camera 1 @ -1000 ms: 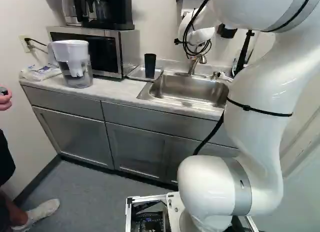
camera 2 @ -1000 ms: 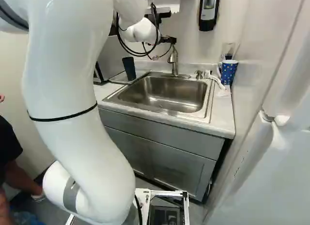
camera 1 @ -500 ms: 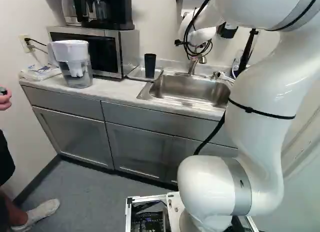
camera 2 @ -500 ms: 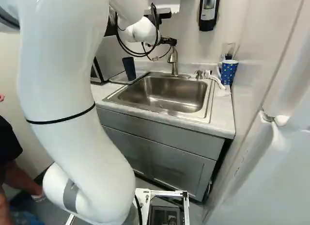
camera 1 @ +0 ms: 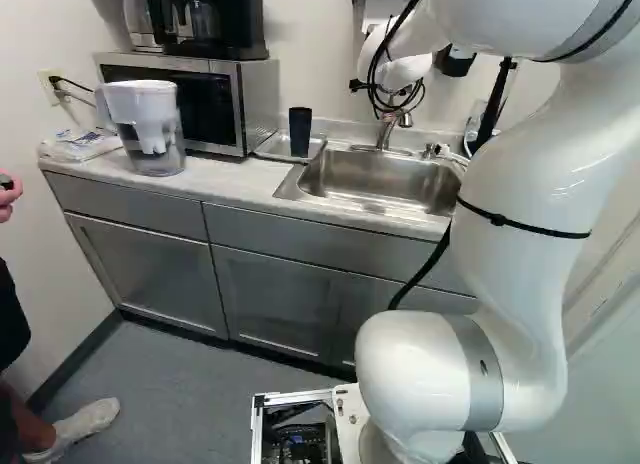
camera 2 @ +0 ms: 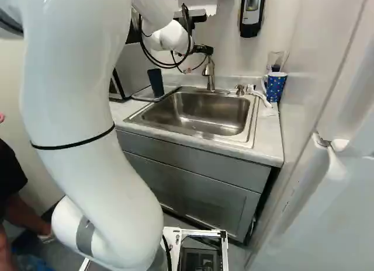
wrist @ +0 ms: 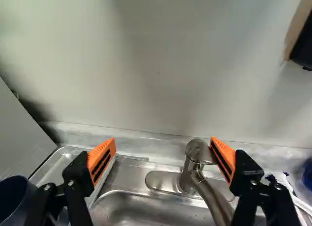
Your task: Rinse the cup and place it in the tray
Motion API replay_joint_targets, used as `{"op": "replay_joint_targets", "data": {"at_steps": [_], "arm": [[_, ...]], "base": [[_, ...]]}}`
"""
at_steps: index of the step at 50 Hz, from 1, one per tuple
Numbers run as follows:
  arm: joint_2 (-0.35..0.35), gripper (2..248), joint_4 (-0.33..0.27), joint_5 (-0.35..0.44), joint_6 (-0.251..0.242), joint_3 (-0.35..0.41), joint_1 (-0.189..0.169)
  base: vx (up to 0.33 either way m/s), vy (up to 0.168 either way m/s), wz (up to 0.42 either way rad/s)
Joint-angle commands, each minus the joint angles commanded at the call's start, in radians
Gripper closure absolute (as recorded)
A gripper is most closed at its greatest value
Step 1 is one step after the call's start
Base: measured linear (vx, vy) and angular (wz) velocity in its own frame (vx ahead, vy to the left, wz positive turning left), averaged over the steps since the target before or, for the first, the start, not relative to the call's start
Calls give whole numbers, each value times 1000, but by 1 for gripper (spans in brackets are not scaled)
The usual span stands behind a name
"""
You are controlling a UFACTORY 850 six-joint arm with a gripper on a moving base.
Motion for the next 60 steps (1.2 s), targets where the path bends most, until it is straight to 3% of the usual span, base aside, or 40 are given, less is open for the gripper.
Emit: {"op": "replay_joint_targets", "data": {"at_steps": [33, 60], "arm": [[26, 3, 0, -6, 0, -36, -41], [99, 3, 0, -99, 0, 6, -62]], "base": [[0, 0, 0], [0, 0, 0]]}}
